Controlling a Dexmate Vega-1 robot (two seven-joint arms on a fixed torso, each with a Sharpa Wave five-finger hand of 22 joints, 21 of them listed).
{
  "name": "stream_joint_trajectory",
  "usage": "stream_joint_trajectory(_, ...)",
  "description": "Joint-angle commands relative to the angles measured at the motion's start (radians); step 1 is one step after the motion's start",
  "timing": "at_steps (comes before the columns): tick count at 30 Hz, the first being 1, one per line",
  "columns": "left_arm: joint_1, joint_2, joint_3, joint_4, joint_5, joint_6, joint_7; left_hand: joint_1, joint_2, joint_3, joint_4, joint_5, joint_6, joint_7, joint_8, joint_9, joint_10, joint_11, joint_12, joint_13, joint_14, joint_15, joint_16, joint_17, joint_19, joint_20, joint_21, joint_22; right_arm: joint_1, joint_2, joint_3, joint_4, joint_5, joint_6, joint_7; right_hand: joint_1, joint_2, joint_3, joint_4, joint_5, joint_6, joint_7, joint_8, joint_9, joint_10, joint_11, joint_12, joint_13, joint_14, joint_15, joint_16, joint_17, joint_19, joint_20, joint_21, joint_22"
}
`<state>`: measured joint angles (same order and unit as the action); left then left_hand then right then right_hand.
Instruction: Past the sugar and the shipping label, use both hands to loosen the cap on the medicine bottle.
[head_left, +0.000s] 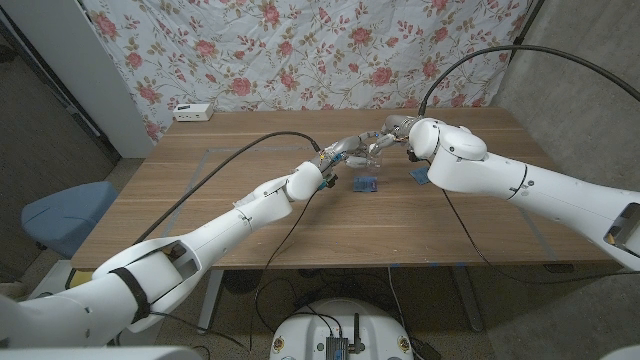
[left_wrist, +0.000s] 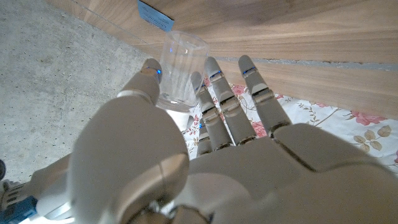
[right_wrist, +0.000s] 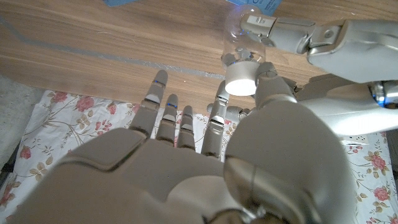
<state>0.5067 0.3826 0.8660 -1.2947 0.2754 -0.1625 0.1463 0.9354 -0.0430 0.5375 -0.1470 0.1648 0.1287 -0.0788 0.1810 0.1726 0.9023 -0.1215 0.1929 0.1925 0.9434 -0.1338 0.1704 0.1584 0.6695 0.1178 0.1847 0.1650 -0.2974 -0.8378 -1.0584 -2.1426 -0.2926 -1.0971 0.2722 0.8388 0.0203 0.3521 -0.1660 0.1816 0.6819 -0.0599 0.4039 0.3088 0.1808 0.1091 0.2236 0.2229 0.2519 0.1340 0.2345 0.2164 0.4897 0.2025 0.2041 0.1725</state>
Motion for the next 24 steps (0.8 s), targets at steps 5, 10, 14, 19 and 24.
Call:
stream_joint_trajectory(5, 0.007, 0.007, -0.003, -0.014, 0.001, 0.006, -0.002, 0.003, 0.008, 0.007, 0.001, 0.008, 0.008, -0.001, 0.005, 0.002, 0.028, -0.022, 0.004, 0.006, 0.000, -0.041, 0.005, 0.003, -0.003, 0.001, 0.002, 0.002, -0.025, -0.004, 0.019, -0.016, 0.011, 0.002, -0.033, 0.031, 0.009, 0.024, -0.005, 0.006, 0.022, -0.011, 0.017, 0.004, 0.016, -0.019, 0.001, 0.002, 0.022, -0.017, 0.010, 0.006, 0.015, -0.002, 0.001, 0.000)
stream_joint_trajectory(10, 0.007, 0.006, -0.003, -0.012, 0.001, 0.002, -0.002, 0.002, 0.008, 0.007, 0.001, 0.008, 0.009, -0.001, 0.005, 0.002, 0.028, -0.020, 0.004, 0.006, 0.001, -0.041, 0.005, 0.003, -0.003, 0.001, 0.002, 0.002, -0.029, -0.009, 0.024, -0.024, 0.017, -0.001, -0.036, 0.042, 0.009, 0.032, -0.006, 0.006, 0.045, -0.020, 0.029, 0.003, 0.024, -0.027, 0.001, 0.001, 0.028, -0.025, 0.011, 0.007, 0.020, -0.006, 0.001, 0.000)
stream_joint_trajectory(14, 0.008, 0.007, -0.003, -0.015, 0.002, 0.003, -0.003, 0.001, 0.009, 0.008, 0.002, 0.009, 0.010, -0.001, 0.005, 0.002, 0.027, -0.020, 0.004, 0.006, 0.000, -0.043, 0.004, 0.003, -0.004, 0.001, 0.001, 0.002, -0.030, -0.012, 0.025, -0.027, 0.021, 0.000, -0.036, 0.047, 0.008, 0.035, -0.006, 0.006, 0.060, -0.021, 0.038, 0.003, 0.026, -0.028, 0.000, 0.001, 0.029, -0.026, 0.011, 0.007, 0.023, -0.008, 0.000, 0.000)
stream_joint_trajectory(19, 0.008, 0.009, -0.004, -0.017, 0.001, 0.002, -0.005, 0.001, 0.009, 0.008, 0.002, 0.008, 0.011, -0.002, 0.005, 0.002, 0.026, -0.021, 0.003, 0.006, -0.001, -0.037, 0.004, 0.003, -0.004, 0.000, 0.001, 0.002, -0.038, -0.012, 0.032, -0.029, 0.023, 0.008, -0.049, 0.051, 0.008, 0.039, -0.005, 0.006, 0.076, -0.027, 0.050, 0.007, 0.032, -0.031, 0.000, 0.001, 0.031, -0.028, 0.011, 0.009, 0.024, -0.010, -0.001, 0.000)
stream_joint_trajectory(24, 0.005, 0.008, -0.004, -0.011, 0.000, -0.001, -0.007, 0.001, 0.009, 0.008, 0.002, 0.008, 0.012, -0.002, 0.005, 0.002, 0.026, -0.019, 0.003, 0.006, -0.004, -0.038, 0.004, 0.004, -0.004, 0.001, 0.001, 0.002, -0.042, -0.013, 0.041, -0.025, 0.032, 0.019, -0.051, 0.062, 0.015, 0.047, -0.005, 0.007, 0.077, -0.041, 0.055, 0.009, 0.037, -0.034, 0.000, 0.000, 0.033, -0.031, 0.012, 0.011, 0.026, -0.014, -0.001, 0.000)
